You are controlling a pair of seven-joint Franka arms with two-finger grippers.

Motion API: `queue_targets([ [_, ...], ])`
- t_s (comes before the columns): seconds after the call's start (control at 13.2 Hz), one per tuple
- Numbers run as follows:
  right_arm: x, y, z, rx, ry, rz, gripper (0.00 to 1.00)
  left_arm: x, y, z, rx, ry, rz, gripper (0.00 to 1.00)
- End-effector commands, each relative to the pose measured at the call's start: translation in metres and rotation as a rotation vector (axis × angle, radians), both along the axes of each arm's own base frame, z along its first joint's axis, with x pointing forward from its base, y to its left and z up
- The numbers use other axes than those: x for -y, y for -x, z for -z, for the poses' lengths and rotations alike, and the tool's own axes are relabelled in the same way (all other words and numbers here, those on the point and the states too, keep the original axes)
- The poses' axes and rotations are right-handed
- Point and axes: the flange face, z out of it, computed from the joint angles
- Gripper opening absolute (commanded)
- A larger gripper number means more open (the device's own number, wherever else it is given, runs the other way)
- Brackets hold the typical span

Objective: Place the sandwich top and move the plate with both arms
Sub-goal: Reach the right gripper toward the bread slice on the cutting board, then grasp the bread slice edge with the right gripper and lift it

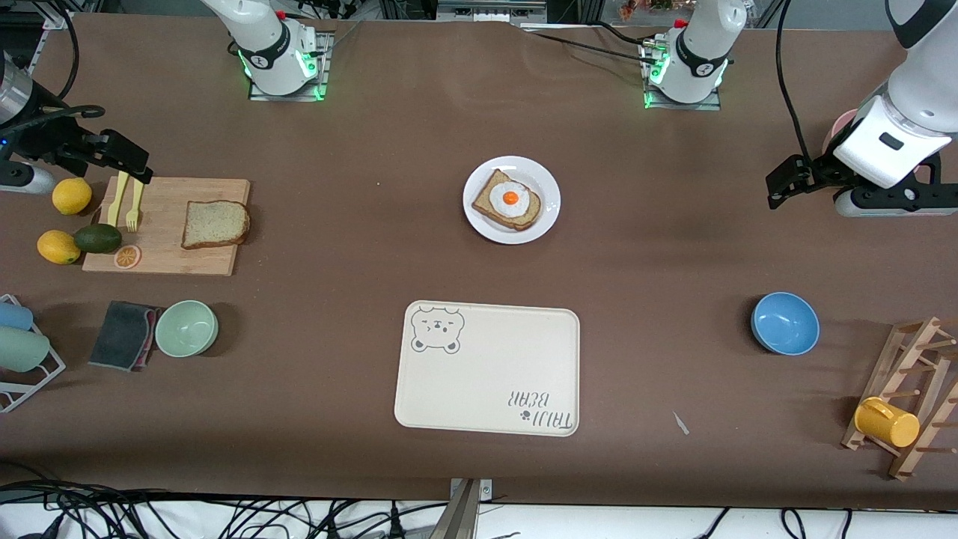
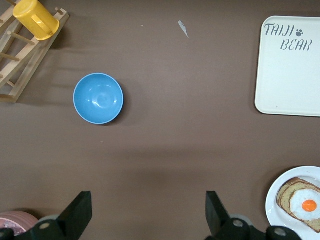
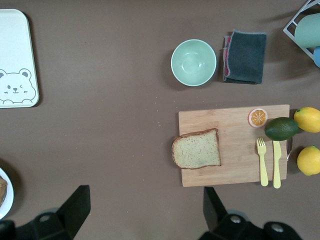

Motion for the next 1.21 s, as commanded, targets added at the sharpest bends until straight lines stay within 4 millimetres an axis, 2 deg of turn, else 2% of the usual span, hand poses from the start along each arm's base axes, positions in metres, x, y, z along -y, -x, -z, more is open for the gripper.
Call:
queue_targets([
  [0.0, -0.002, 0.0, 0.002, 0.003, 0.011, 0.002, 1.0, -0.002, 0.004, -0.004, 0.003, 0.027, 0.012, 1.0],
  [0.15, -0.004, -0.004, 0.005, 0.01, 0.005, 0.0, 1.0, -0.002, 0.004, -0.004, 0.003, 0.027, 0.012, 1.0],
  [0.38, -0.018, -0.013, 0.022, -0.018, 0.011, -0.042, 1.0, -0.002, 0.005, -0.004, -0.002, 0.027, 0.012, 1.0],
  [0.53, -0.019, -0.017, 0.036, -0.046, 0.012, -0.044, 1.0, -0.002, 0.005, -0.004, -0.003, 0.026, 0.012, 1.0],
  [0.61, -0.03, -0.016, 0.045, -0.06, 0.02, -0.055, 0.99, -0.002, 0.005, -0.004, -0.003, 0.026, 0.012, 1.0],
  [0.68, -0.033, -0.018, 0.059, -0.065, 0.027, -0.06, 0.99, -0.002, 0.005, -0.004, -0.003, 0.026, 0.012, 1.0],
  [0.83, -0.031, -0.019, 0.109, -0.034, 0.065, -0.081, 0.99, -0.002, 0.005, -0.004, -0.003, 0.026, 0.012, 1.0],
  [0.91, -0.032, -0.015, 0.142, -0.032, 0.087, -0.1, 0.99, -0.001, 0.005, -0.003, -0.005, 0.026, 0.014, 1.0],
  [1.14, -0.035, 0.013, 0.236, -0.007, 0.127, -0.127, 0.99, 0.0, 0.005, -0.003, -0.005, 0.026, 0.015, 1.0],
])
